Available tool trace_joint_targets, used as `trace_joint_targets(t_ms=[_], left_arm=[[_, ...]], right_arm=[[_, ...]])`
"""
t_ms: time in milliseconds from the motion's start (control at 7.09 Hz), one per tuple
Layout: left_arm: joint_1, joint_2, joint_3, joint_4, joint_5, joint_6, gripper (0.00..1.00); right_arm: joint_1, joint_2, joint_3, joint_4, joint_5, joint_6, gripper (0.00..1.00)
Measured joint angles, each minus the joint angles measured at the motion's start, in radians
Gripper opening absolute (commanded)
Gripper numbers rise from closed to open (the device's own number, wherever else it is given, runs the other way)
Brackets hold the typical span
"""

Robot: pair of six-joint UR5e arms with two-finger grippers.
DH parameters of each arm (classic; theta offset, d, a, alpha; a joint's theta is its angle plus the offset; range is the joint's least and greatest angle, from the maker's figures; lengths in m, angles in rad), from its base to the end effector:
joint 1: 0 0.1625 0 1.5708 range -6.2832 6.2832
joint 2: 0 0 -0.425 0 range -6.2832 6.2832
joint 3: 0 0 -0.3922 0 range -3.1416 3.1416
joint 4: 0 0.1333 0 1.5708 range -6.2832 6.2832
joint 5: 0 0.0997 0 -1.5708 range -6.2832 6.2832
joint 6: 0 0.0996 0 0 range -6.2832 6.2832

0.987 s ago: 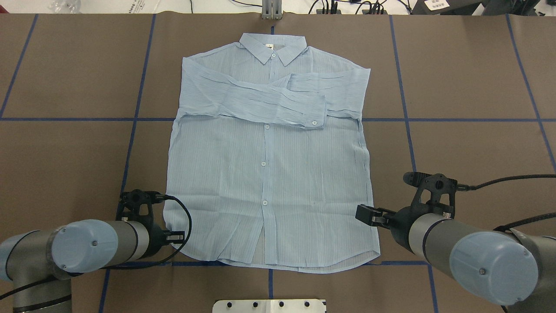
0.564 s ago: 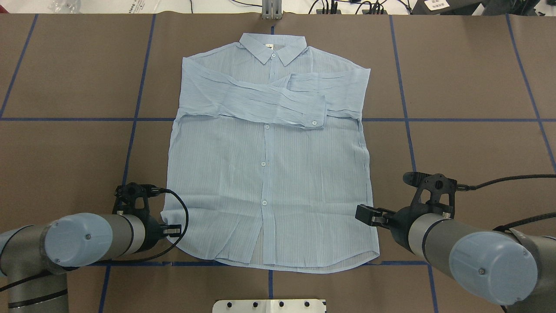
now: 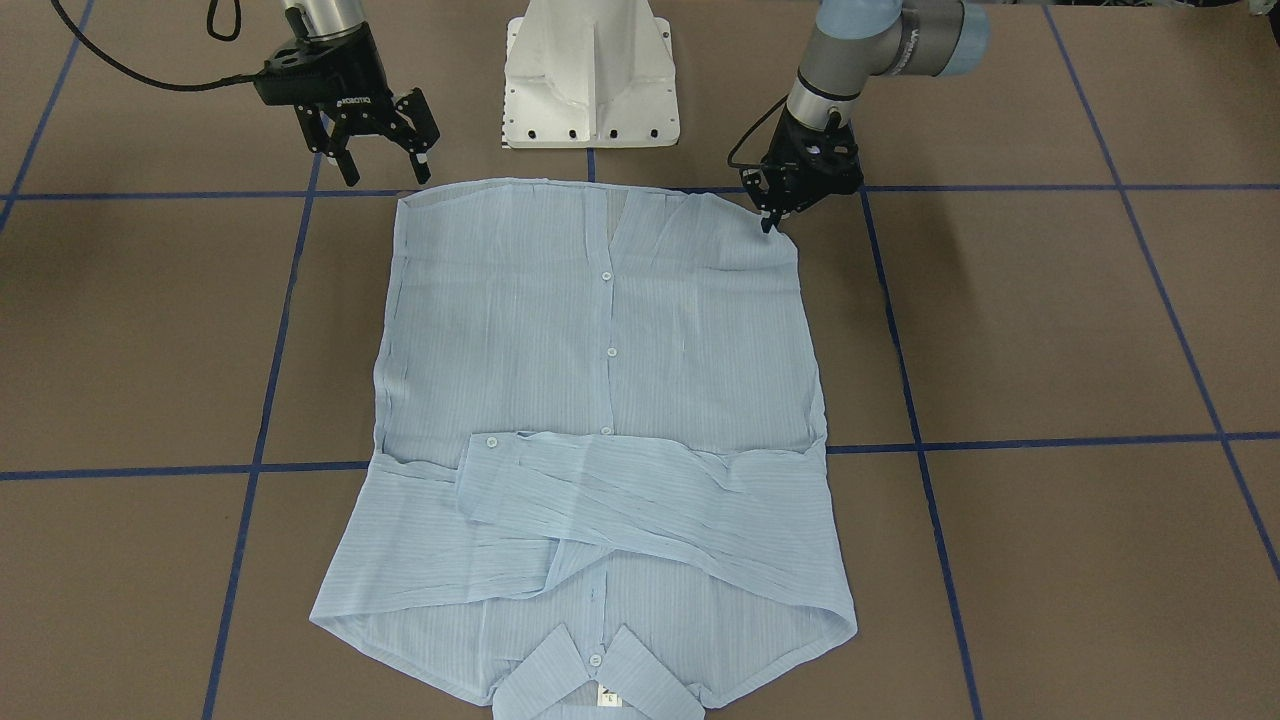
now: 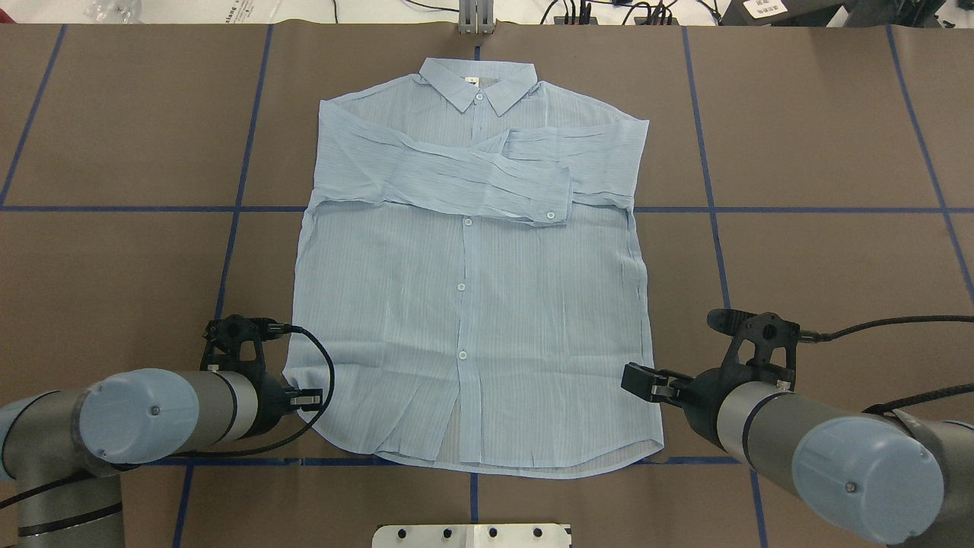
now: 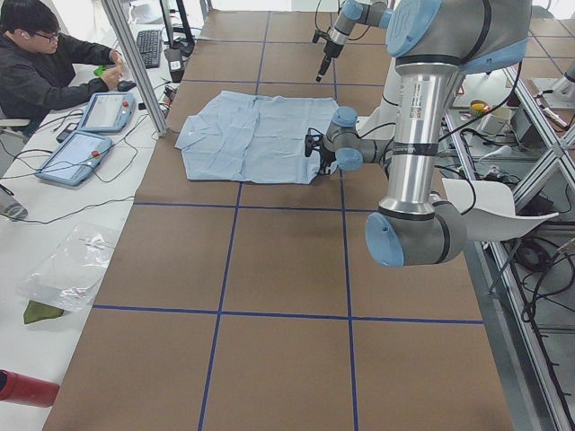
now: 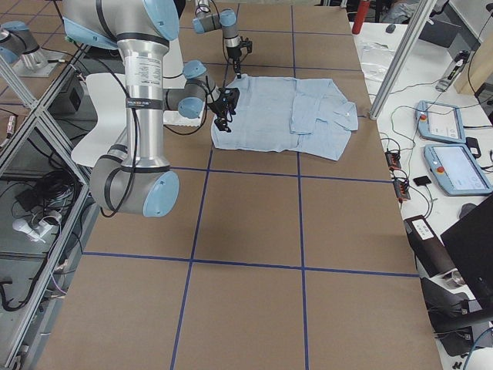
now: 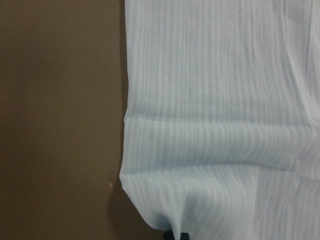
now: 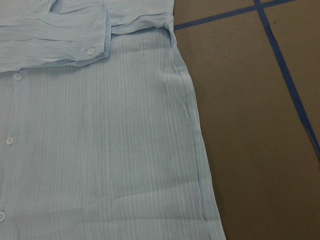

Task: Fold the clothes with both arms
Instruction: 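Adjust both grippers at the hem corners and grasp the hem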

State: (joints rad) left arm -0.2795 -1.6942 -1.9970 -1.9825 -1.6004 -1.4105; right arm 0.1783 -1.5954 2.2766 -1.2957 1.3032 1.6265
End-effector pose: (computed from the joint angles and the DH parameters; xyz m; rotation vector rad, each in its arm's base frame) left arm 0.4691 -0.2703 0.3546 0.1831 0.9444 -0.0956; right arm -0.3950 -0.2334 0.3143 0.3060 -0.9379 0.3427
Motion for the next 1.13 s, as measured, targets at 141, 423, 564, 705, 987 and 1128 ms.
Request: trace_joint_targets(t_ms=[141, 423, 564, 705, 987, 1128], left_arm=[[0.000, -0.009, -0.002, -0.002, 0.000, -0.001, 0.00], [0.001, -0.020, -0.007, -0.005, 0.003, -0.001, 0.00], [0.002, -0.024, -0.012, -0.006, 0.007, -0.001, 0.00], [0.003, -0.027, -0.015, -0.006, 0.011, -0.001, 0.00], [0.008, -0.030, -0.017, -0.007, 0.027, 0.001, 0.00], [0.010, -0.034, -0.018, -0.007, 0.035, 0.001, 0.00]], right_arm=[[-0.023, -0.035, -0.007, 0.046, -0.027, 0.018, 0.85], [-0.088, -0.090, -0.027, 0.089, -0.108, 0.100, 0.65], [-0.121, -0.100, -0.048, 0.106, -0.145, 0.150, 0.58], [-0.149, -0.104, -0.075, 0.131, -0.179, 0.191, 0.51], [-0.188, -0.108, -0.136, 0.177, -0.229, 0.240, 0.45], [-0.203, -0.110, -0.152, 0.183, -0.244, 0.256, 0.43]])
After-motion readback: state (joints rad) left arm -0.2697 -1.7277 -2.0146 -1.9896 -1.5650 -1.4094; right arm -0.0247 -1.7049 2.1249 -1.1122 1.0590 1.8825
